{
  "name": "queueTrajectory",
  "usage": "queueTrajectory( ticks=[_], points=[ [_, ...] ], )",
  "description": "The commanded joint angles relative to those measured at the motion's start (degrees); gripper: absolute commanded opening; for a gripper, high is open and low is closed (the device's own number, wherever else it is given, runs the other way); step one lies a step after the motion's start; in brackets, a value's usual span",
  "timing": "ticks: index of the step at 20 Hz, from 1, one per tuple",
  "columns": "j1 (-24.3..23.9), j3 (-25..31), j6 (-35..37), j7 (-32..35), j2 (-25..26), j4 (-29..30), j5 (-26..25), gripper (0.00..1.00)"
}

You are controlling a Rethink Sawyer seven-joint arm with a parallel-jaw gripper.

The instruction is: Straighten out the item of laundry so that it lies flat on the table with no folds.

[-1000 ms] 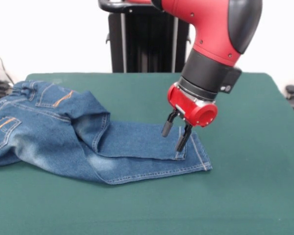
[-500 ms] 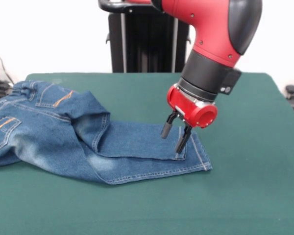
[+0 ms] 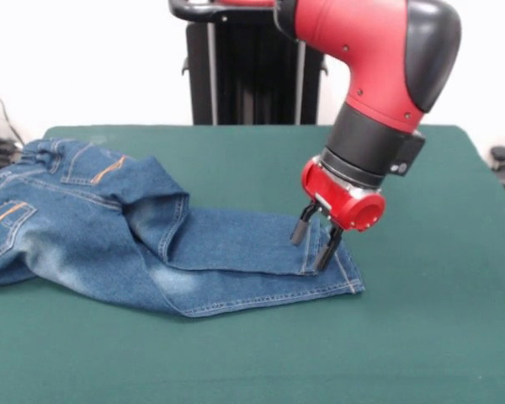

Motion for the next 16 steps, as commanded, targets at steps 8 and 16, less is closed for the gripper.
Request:
queueTrajectory(
  ticks=[8, 16],
  points=[
    [0.81, 9.45, -4.94, 13.48, 6.24, -1.00, 4.85, 1.00],
    [-0.04, 10.71, -6.84, 12.45, 6.51, -0.67, 4.31, 0.00]
  ],
)
